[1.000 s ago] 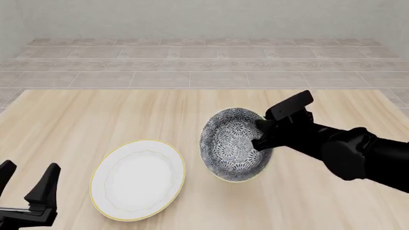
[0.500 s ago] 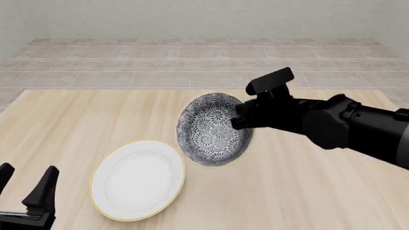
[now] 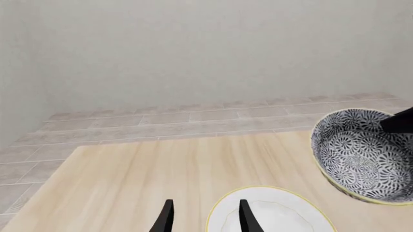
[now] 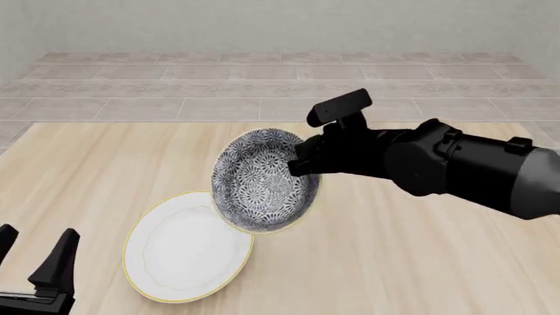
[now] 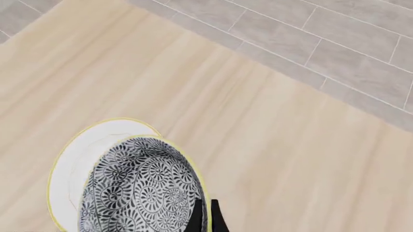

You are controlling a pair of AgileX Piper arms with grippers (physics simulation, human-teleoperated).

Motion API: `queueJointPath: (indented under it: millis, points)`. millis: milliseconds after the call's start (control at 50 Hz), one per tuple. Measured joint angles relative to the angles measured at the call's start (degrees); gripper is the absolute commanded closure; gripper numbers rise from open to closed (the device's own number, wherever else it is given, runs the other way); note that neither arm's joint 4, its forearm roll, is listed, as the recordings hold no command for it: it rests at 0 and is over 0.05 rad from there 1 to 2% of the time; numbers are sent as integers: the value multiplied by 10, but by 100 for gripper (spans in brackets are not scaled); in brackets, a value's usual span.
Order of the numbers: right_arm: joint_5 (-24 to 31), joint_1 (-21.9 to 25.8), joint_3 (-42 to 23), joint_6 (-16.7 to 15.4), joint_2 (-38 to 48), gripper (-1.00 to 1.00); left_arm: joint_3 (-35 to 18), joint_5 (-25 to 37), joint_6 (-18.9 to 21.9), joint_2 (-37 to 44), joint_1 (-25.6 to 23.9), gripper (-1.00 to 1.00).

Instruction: Put the bowl on the plate.

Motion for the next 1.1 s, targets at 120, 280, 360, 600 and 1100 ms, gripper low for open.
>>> queueJointPath:
  millis: [120,280,360,600,1100]
  points:
    - [5,15,-15,7,11,100,0,-2,0,2,0,-100]
    - [10,33,-35,14,27,100,0,-7,1,7,1,-100]
    - [11,40,-43,18,35,100,0,-10,1,9,1,-100]
    - [16,56,-72,29,63,100,0,-12,2,10,2,-100]
    - [30,91,-129,50,115,100,-2,-6,3,3,4,-100]
